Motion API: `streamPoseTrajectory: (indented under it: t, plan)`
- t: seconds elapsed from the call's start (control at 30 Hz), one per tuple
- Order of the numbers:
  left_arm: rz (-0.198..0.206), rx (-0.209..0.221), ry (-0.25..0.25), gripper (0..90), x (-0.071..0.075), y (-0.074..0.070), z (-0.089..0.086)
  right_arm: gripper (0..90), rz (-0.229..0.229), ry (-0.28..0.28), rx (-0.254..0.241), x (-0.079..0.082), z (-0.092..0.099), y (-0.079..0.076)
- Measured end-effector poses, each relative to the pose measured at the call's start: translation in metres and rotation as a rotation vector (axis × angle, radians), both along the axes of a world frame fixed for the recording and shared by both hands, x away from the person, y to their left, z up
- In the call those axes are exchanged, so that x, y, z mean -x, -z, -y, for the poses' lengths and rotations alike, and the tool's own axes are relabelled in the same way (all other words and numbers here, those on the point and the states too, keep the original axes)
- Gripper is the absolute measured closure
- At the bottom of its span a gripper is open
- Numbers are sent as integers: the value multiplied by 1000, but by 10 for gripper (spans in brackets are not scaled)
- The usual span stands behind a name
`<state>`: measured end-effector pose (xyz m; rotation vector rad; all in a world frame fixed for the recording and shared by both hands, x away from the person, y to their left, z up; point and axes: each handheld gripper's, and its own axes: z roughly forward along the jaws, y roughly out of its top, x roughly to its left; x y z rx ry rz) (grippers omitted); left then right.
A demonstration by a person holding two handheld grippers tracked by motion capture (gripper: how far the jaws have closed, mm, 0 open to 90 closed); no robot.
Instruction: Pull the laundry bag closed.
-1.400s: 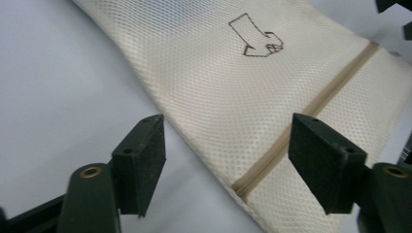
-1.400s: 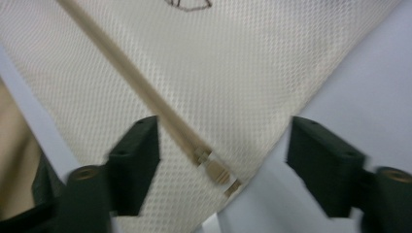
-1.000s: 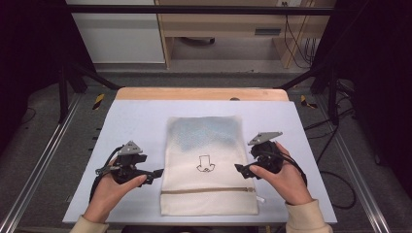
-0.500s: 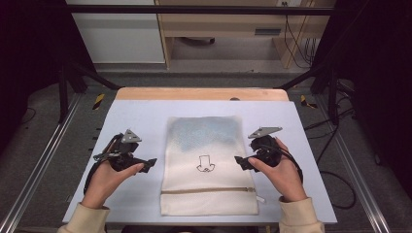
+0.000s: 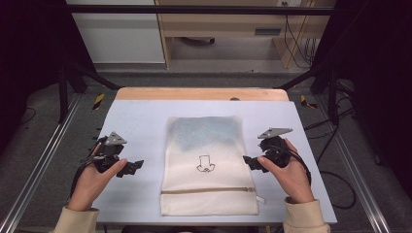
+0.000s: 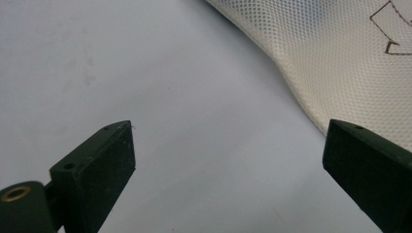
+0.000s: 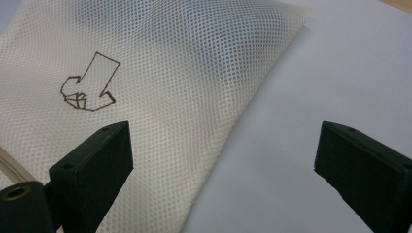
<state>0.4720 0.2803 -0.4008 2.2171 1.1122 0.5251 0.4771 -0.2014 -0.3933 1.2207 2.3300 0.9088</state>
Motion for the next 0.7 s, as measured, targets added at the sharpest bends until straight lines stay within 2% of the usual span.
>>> streamPoseTrajectory:
  t: [0.23, 0.27, 0.43, 0.53, 0.6, 0.63, 0.7]
  plan:
    - [-11, -8, -22, 51, 2, 5, -13, 75, 2, 44, -3, 1, 11, 4]
    - [-7, -6, -38, 52, 3, 6, -17, 77, 2, 48, -1, 1, 12, 5]
    - [2, -15, -52, 65, 6, 8, -22, 93, 3, 49, 8, 2, 13, 9]
    - [2, -46, -49, 65, 9, 14, -28, 90, -1, 54, 13, 1, 15, 14]
    - [6, -44, -49, 65, 10, 16, -29, 90, 2, 61, 10, 0, 16, 15]
    - [21, -40, -63, 67, 10, 16, -32, 90, 1, 74, 10, 0, 18, 16]
    - [19, -42, -65, 68, 9, 17, -35, 90, 0, 78, 11, 1, 19, 17]
